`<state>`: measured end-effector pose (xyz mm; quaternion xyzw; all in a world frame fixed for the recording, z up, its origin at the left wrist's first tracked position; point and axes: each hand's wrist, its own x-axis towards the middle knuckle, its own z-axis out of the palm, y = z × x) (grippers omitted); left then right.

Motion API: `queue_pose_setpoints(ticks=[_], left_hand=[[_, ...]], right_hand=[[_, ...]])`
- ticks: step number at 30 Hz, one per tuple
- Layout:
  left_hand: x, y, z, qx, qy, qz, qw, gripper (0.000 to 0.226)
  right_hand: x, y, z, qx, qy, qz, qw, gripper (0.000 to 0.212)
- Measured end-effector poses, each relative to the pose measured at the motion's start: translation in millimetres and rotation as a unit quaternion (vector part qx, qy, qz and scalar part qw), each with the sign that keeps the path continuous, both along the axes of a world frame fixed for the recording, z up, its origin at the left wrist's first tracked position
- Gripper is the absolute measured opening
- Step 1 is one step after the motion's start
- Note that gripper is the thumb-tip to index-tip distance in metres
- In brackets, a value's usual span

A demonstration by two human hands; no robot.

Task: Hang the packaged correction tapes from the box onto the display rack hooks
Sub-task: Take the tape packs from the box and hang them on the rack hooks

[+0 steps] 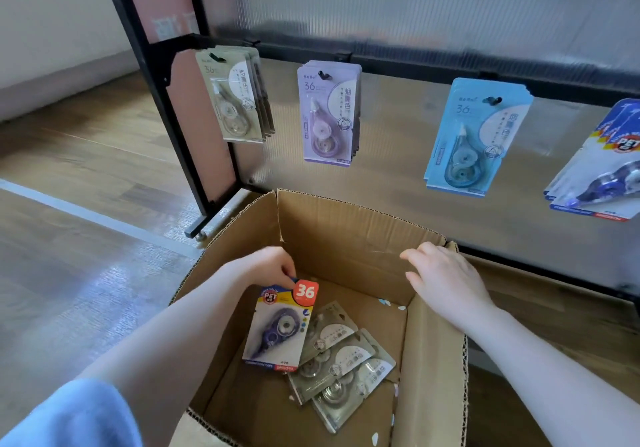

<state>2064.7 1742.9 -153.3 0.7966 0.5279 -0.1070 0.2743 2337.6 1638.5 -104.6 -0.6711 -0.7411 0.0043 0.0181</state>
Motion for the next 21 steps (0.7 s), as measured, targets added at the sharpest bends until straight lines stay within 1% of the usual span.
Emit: queue_pose_setpoints(ticks=[5,9,14,18,21], left_hand=[[-5.0,-0.7,36.7,0.077,-0.012,0.011,0.997,0.016],[-11.0,-4.5,51.2,0.118,-0.024,0.013,0.993,0.019],[-22.2,-8.7,53.2,0.135,-0.016,0.002,0.991,0.021],[-35.6,-9.6,48.5,0.137,0.000,0.000,0.991,0.020],[-40.7,-8.7,45.2,0.139,-0.006,-0.005,0.990,0.019]], right_hand=[[-10.9,6.5,8.3,-0.033,-0.064,0.012,0.997,0.025],[-26.8,14.6,8.0,-0.076,-0.082,0.014,0.994,0.025],[-49.0,32.4,-13.6,-0.119,-0.064,-0.009,0.991,0.025],[-65.5,37.5,-42.1,-0.157,-0.039,-0.036,0.986,0.025],[-72.7,40.2,-65.3,-0.189,-0.020,-0.059,0.980,0.025]])
